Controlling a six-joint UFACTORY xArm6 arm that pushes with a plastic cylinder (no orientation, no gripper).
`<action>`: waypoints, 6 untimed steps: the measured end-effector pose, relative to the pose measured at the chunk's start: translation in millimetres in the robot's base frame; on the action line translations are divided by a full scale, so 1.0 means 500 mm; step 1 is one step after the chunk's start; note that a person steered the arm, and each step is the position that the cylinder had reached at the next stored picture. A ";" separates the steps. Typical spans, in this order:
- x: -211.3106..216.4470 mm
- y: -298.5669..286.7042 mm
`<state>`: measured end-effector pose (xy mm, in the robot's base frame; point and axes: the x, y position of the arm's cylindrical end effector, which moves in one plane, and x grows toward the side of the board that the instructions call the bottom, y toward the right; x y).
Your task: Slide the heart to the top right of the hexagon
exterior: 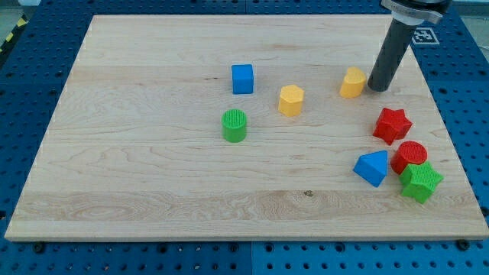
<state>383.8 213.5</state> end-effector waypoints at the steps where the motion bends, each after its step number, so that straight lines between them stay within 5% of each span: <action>1: 0.019 0.004; 3: 0.034 0.003; 6: -0.038 -0.159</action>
